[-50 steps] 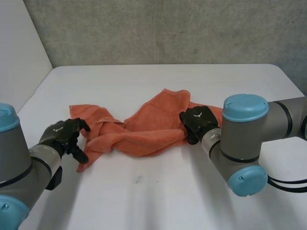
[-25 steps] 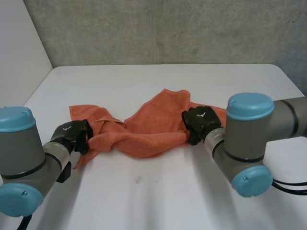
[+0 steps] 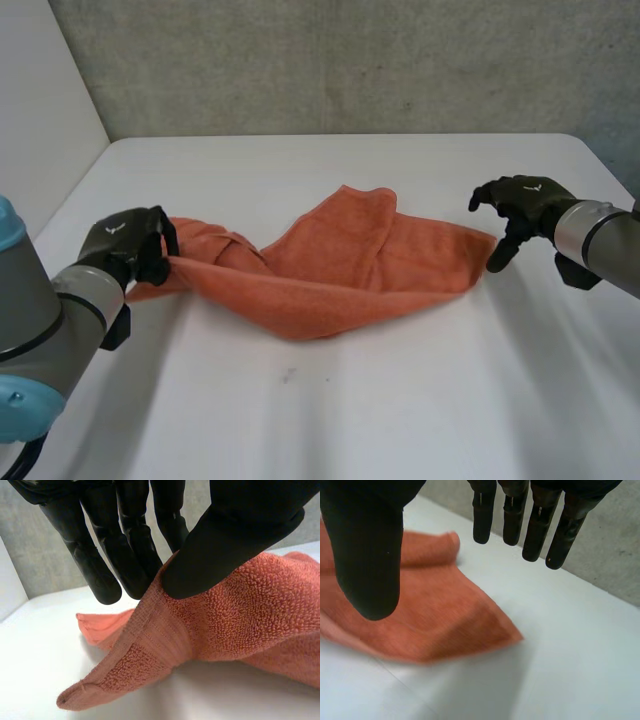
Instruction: Fold the laundry
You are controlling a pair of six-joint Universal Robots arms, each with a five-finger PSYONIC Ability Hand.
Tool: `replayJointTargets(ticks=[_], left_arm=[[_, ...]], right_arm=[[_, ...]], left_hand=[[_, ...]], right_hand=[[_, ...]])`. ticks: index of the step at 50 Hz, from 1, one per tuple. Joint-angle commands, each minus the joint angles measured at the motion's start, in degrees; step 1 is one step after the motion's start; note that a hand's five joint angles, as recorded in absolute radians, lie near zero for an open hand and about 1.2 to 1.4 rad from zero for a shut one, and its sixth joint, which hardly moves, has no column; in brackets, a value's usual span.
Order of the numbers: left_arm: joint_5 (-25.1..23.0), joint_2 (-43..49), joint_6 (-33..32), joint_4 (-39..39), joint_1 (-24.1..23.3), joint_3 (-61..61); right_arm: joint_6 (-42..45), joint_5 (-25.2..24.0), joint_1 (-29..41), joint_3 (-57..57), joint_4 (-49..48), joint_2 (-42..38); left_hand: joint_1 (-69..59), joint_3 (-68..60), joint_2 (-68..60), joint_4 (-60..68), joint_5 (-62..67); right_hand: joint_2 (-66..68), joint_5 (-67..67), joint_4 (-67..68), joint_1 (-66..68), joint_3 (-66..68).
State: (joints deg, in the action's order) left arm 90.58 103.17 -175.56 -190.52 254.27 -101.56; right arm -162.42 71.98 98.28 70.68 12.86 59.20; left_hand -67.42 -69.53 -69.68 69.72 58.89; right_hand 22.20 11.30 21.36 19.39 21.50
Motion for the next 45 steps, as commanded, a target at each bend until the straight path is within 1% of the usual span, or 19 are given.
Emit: replayJointTargets(ticks=[1,8,13,15,23,35,37,40,42,43,44,45], left_arm=[[-0.05,-4.02,-0.04,0.32,0.00,1.36],[0.03,-7.02,0.13,0.76,0.00,7.34],[0.03,-7.02,-0.13,2.96,0.17,11.30],[0.03,-6.49,-0.13,4.36,0.26,12.87],[0.03,-5.96,-0.13,4.72,0.44,12.53],[-0.05,-6.75,-0.22,4.89,1.84,10.59],[0.03,-7.10,-0.22,5.07,1.85,10.33],[0.03,-7.46,-0.22,5.16,1.84,10.16],[-0.05,-8.77,-0.22,5.24,1.93,9.37],[-0.05,-8.77,-0.22,5.24,1.93,9.36],[-0.14,-9.21,-0.22,5.24,1.93,9.10],[-0.14,-9.56,-0.31,5.24,2.02,8.84]], right_arm=[[14.85,-0.52,-0.37,0.07,-0.73,-4.09],[13.27,-2.81,0.25,1.21,-0.90,-5.33],[9.32,-3.08,0.25,2.01,-1.96,-6.20],[6.26,-2.90,0.34,2.01,-3.97,-6.99],[1.50,-2.64,3.23,0.52,-7.83,-10.15],[-0.44,-2.11,7.10,-4.50,-11.89,-16.58],[-0.44,-2.02,7.72,-5.99,-13.11,-18.15],[-0.35,-1.93,7.89,-6.70,-13.82,-18.86],[-0.26,-1.15,8.16,-8.44,-14.61,-20.26],[-0.26,-1.14,8.16,-8.45,-14.61,-20.27],[-0.18,-0.71,8.16,-9.24,-14.70,-20.79],[-0.18,-0.36,8.16,-10.03,-14.61,-21.06]], left_hand=[[-12.58,-10.47,-10.32,10.28,11.11],[-12.58,-10.47,-10.32,10.28,11.11],[-12.58,-10.47,-10.32,10.28,11.11],[-12.58,-10.47,-10.32,10.28,11.11],[-12.58,-10.47,-10.32,10.28,11.11],[-12.58,-10.47,-10.32,10.28,11.11],[-12.58,-10.47,-10.32,10.28,11.11],[-12.58,-10.47,-10.32,10.28,11.11],[-12.58,-10.47,-10.32,10.28,11.11],[-12.58,-10.47,-10.32,10.28,11.11],[-12.58,-10.47,-10.32,10.28,11.11],[-12.58,-10.47,-10.32,10.28,11.11]], right_hand=[[0.84,1.74,1.67,3.65,1.54],[0.50,1.40,1.34,3.31,1.20],[0.17,1.06,1.00,2.97,0.86],[0.84,1.73,1.67,3.64,1.53],[1.85,2.74,2.68,4.65,2.54],[6.22,7.12,7.05,9.03,6.92],[9.57,10.46,10.40,12.37,10.26],[11.10,11.99,11.93,13.91,11.79],[18.45,19.35,19.29,21.26,19.15],[18.50,19.40,19.33,21.31,19.20],[25.99,26.89,26.83,28.80,26.69],[37.39,38.29,38.23,40.20,38.09]])
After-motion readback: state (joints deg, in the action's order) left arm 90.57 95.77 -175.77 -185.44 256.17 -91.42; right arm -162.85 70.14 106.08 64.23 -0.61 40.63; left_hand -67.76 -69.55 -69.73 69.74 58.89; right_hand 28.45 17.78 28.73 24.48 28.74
